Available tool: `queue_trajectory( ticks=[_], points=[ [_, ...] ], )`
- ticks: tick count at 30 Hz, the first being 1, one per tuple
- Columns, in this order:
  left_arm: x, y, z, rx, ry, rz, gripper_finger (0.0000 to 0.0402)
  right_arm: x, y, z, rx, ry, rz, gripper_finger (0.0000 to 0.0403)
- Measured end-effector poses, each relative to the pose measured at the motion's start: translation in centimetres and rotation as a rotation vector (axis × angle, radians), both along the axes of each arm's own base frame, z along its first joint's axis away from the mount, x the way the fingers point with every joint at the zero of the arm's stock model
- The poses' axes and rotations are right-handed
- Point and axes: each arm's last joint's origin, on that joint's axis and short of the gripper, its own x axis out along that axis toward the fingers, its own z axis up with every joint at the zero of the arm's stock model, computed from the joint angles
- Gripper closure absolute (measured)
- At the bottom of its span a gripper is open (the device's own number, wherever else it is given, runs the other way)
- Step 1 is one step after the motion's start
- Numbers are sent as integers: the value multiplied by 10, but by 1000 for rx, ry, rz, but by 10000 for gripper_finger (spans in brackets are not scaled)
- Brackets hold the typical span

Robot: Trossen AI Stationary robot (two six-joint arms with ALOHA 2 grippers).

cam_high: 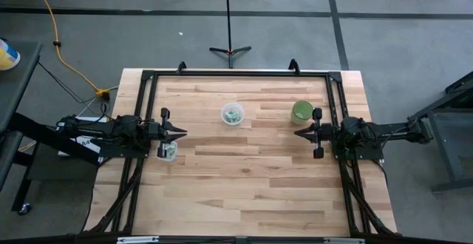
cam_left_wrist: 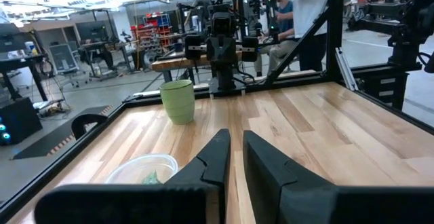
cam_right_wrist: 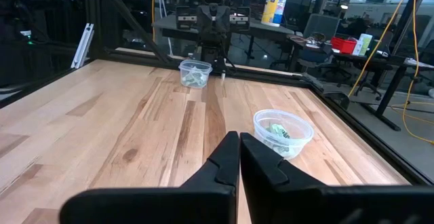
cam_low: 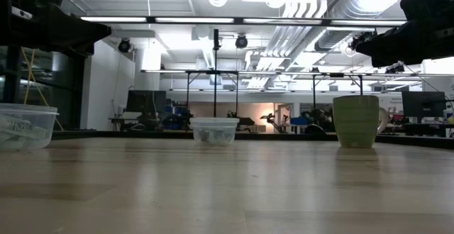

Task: Pick and place Stevia / Truvia into bins
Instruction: Return to Home Position

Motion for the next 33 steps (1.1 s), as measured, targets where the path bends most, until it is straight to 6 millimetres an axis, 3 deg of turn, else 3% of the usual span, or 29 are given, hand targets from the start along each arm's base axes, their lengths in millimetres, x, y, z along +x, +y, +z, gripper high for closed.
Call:
queue_trajectory(
  ticks=[33],
  points=[
    [0, 0, 0, 0, 1, 0, 323, 0, 0, 0, 0, 0, 0, 400]
  ],
)
